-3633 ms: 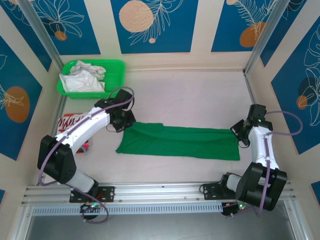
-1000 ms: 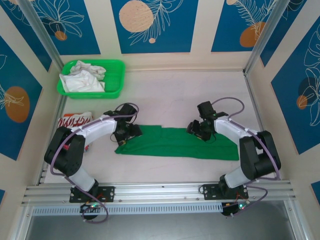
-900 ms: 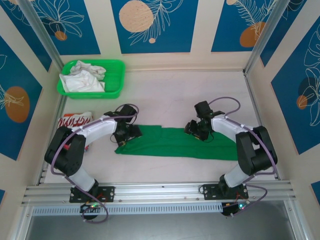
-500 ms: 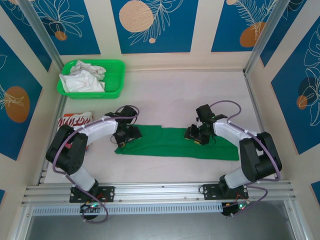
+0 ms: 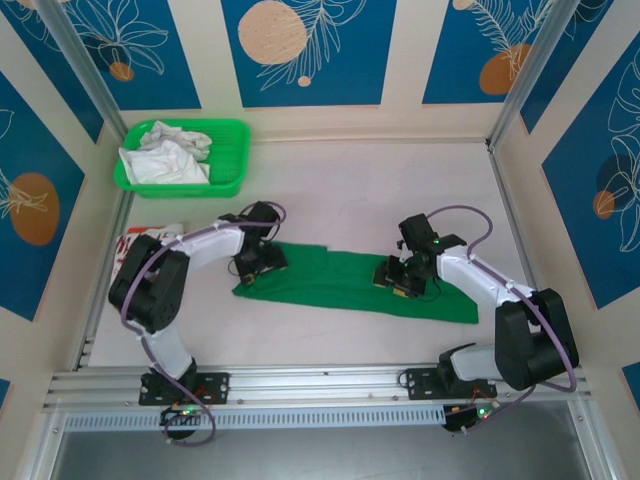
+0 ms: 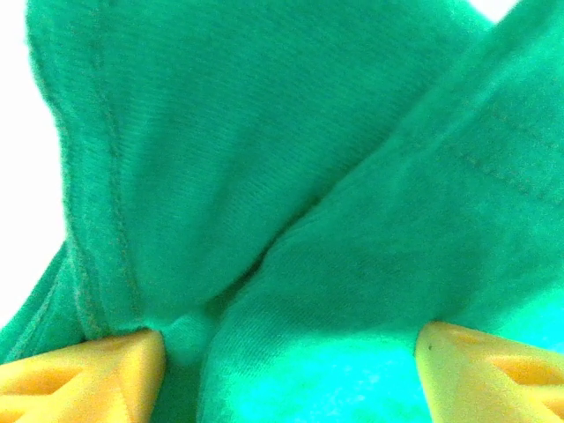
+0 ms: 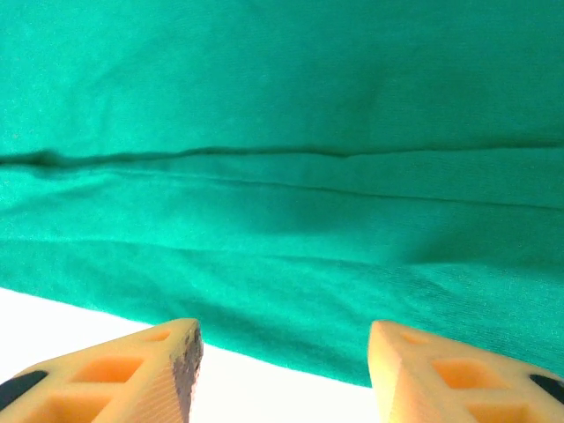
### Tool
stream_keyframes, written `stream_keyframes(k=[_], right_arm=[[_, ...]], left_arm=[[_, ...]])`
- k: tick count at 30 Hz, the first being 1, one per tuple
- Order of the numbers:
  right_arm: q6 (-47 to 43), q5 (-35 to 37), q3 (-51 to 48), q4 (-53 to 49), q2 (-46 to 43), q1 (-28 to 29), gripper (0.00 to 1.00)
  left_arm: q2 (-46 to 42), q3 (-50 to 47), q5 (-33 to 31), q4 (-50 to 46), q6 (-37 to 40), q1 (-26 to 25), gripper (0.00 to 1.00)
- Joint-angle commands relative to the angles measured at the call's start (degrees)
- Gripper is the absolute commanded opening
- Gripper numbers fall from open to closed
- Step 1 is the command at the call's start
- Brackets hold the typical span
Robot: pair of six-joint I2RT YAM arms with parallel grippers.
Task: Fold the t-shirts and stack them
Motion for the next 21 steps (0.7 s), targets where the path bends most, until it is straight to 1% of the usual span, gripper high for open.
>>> stream_keyframes(k=[1,3,5,6,8,10,13,15,17,19,21], right_arm=[[-2.11,1.64,2.28,-1.41,-1.24,-0.27,0.54],[-2.49,2.88,2.49,-0.95,-1.68,-0.42,0.54],[-2.75,3.53,2.53,-0.05,-1.99,-0.69,0.55],[-2.76,3.69,2.74,0.61,-2.01,-0.83,0.55],[-2.92,3.55,3.24,2.25,-1.82,-0.99,0.55],[-3.4,2.77,4.55,4.1,-0.94,-0.99,0.56],[-4.81,2.13,7.32,6.66,1.93,-0.71,0.58],[-6.39,2.49,9.93,8.0,4.64,-0.49,0.58],[-8.39,3.36,12.74,9.52,7.69,-0.1,0.58],[-10.45,4.26,15.92,11.71,11.59,-0.01,0.58],[-11.81,3.96,19.52,13.38,15.89,-0.02,0.58]], left_arm=[[7.83,5.1,-0.94,1.11,6.63,2.57,0.75],[11.59,11.07,-1.47,-0.16,9.53,3.16,0.73],[16.34,18.76,-3.26,-2.93,11.43,3.36,0.65],[19.61,23.75,-3.52,-5.07,12.67,3.53,0.63],[25.87,34.1,-2.49,-9.96,14.13,3.71,0.63],[30.86,42.58,-0.79,-12.29,14.83,3.62,0.62],[34.35,52.1,1.05,-14.53,15.41,3.45,0.64],[34.34,56.13,1.75,-15.51,16.02,3.36,0.65],[32.27,57.34,2.26,-15.57,16.22,3.36,0.67],[28.05,56.17,1.69,-15.08,16.53,3.31,0.69],[22.53,52.32,-0.67,-13.74,16.87,3.27,0.71]])
